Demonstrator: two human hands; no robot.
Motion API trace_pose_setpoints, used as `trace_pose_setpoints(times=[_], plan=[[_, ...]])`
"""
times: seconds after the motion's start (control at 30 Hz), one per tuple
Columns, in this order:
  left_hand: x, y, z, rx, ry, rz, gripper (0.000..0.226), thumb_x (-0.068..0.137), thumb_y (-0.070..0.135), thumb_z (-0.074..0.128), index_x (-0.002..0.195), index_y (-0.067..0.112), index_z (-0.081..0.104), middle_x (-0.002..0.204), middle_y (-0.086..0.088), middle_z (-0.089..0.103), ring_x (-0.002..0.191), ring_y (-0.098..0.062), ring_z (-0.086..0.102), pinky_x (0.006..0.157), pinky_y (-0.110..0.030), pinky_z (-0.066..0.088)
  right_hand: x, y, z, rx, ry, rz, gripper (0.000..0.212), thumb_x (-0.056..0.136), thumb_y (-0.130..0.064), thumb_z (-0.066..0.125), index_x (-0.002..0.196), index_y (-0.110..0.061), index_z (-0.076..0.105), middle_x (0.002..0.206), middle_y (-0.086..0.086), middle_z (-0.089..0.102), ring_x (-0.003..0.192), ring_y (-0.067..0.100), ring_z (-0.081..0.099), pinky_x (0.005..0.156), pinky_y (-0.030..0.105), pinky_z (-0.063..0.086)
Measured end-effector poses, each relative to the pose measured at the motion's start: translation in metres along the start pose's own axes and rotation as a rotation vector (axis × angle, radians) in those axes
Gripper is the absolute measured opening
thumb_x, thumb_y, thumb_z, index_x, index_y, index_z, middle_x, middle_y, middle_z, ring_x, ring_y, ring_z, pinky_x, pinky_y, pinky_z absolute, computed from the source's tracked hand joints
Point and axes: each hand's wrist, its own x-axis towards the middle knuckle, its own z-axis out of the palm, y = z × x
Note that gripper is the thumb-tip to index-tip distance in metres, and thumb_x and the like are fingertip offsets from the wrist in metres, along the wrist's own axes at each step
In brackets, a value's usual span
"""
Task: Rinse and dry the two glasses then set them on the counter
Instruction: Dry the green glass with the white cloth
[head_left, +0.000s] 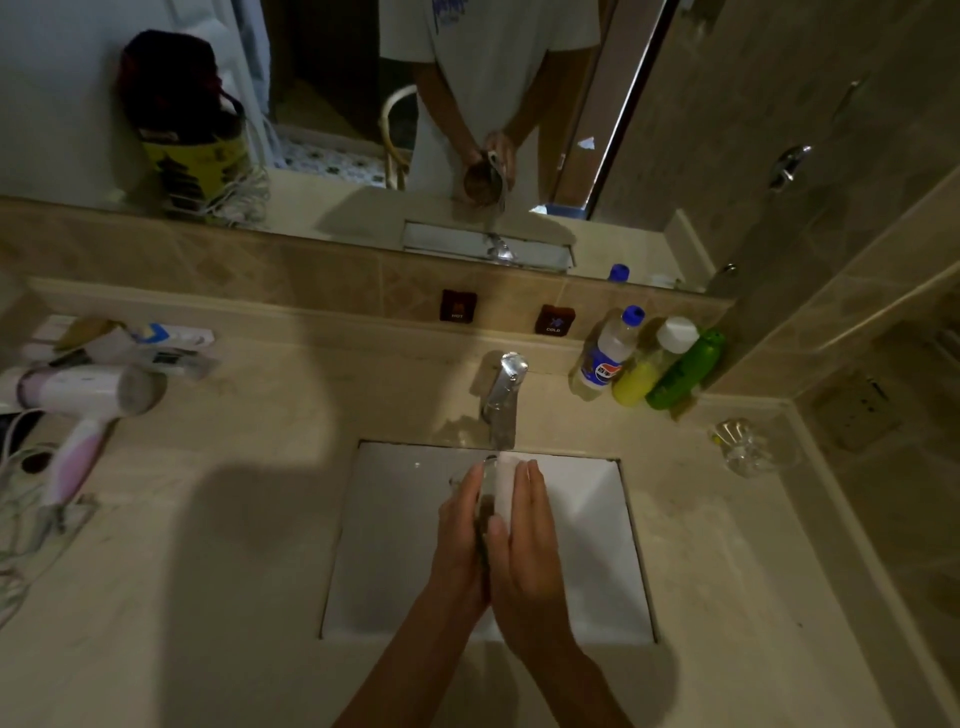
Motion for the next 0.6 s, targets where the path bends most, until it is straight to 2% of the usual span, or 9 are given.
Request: trace_pose_setpoints(times=[0.1,0.2,0.27,0.3,0.33,0.4,0.5,0.57,0.6], plan=[[-0.006,0.006,-0.002,-0.015,-0.015,-0.031,0.066,0.087,0.058,0.069,0.136,0.014,0.063,0.134,-0.019,0.065,0.122,-0.033,0.065,0.101,-0.048,0.053,0.009,-0.012,-0.005,0.063,0.038,0.062,0.054,0.102,-0.05,0.024,0.152,-0.037,0.007,0.161,-0.009,0.019,0.148,0.004,0.016,0.122,0.033,0.021],[-0.015,0.016,0.006,0.053,-0.167,-0.08,0.058,0.091,0.051,0.058,0.122,0.003,0.069,0.103,-0.02,0.075,0.092,-0.03,0.075,0.079,-0.041,0.058,0.035,-0.019,-0.025,0.356,-0.025,0.307,0.055,0.096,-0.059,0.028,0.149,-0.044,0.023,0.146,-0.018,0.041,0.131,0.007,0.043,0.111,0.038,0.037],[-0.019,0.021,0.009,0.058,-0.214,-0.087,0.055,0.094,0.048,0.052,0.117,0.002,0.069,0.092,-0.019,0.075,0.08,-0.028,0.074,0.077,-0.041,0.056,0.057,-0.009,-0.041,0.52,-0.063,0.448,0.057,0.091,-0.068,0.039,0.14,-0.039,0.045,0.131,-0.017,0.056,0.119,0.011,0.054,0.108,0.044,0.04],[-0.022,0.023,0.01,0.037,-0.223,-0.088,0.056,0.093,0.047,0.053,0.121,0.002,0.068,0.092,-0.018,0.074,0.079,-0.028,0.074,0.08,-0.043,0.056,0.065,-0.004,-0.047,0.582,-0.076,0.5,0.061,0.086,-0.07,0.046,0.133,-0.033,0.055,0.129,-0.009,0.062,0.118,0.017,0.058,0.109,0.047,0.041],[-0.024,0.024,0.011,0.021,-0.236,-0.081,0.058,0.091,0.047,0.056,0.127,0.002,0.065,0.097,-0.018,0.074,0.083,-0.029,0.073,0.086,-0.046,0.055,0.07,0.001,-0.05,0.619,-0.072,0.542,0.061,0.083,-0.069,0.05,0.129,-0.03,0.06,0.126,-0.002,0.066,0.117,0.021,0.061,0.109,0.049,0.041],[-0.031,0.025,0.016,0.03,-0.249,-0.082,0.057,0.094,0.049,0.056,0.129,0.005,0.065,0.111,-0.018,0.073,0.097,-0.029,0.073,0.094,-0.048,0.054,0.071,0.004,-0.05,0.608,-0.067,0.575,0.059,0.087,-0.067,0.047,0.133,-0.029,0.057,0.13,-0.001,0.063,0.119,0.02,0.058,0.11,0.047,0.04],[-0.032,0.021,0.018,0.002,-0.203,-0.079,0.055,0.101,0.046,0.047,0.134,0.004,0.061,0.128,-0.022,0.068,0.116,-0.035,0.068,0.092,-0.045,0.058,0.055,-0.002,-0.039,0.422,-0.056,0.488,0.055,0.095,-0.064,0.034,0.142,-0.038,0.042,0.135,-0.009,0.053,0.119,0.012,0.052,0.103,0.036,0.041],[-0.025,0.012,0.013,-0.005,-0.129,-0.034,0.067,0.088,0.045,0.069,0.14,0.005,0.054,0.132,-0.026,0.065,0.117,-0.038,0.068,0.085,-0.045,0.061,0.037,-0.003,-0.028,0.18,-0.083,0.281,0.044,0.102,-0.049,0.03,0.145,-0.042,0.031,0.14,-0.01,0.049,0.115,-0.002,0.05,0.097,0.023,0.042],[-0.021,0.01,0.01,0.006,-0.075,-0.018,0.074,0.08,0.043,0.079,0.14,0.006,0.053,0.13,-0.026,0.065,0.113,-0.038,0.069,0.081,-0.043,0.061,0.025,-0.001,-0.022,0.056,-0.073,0.18,0.042,0.104,-0.042,0.03,0.146,-0.042,0.027,0.146,-0.01,0.045,0.121,-0.005,0.047,0.101,0.022,0.043]])
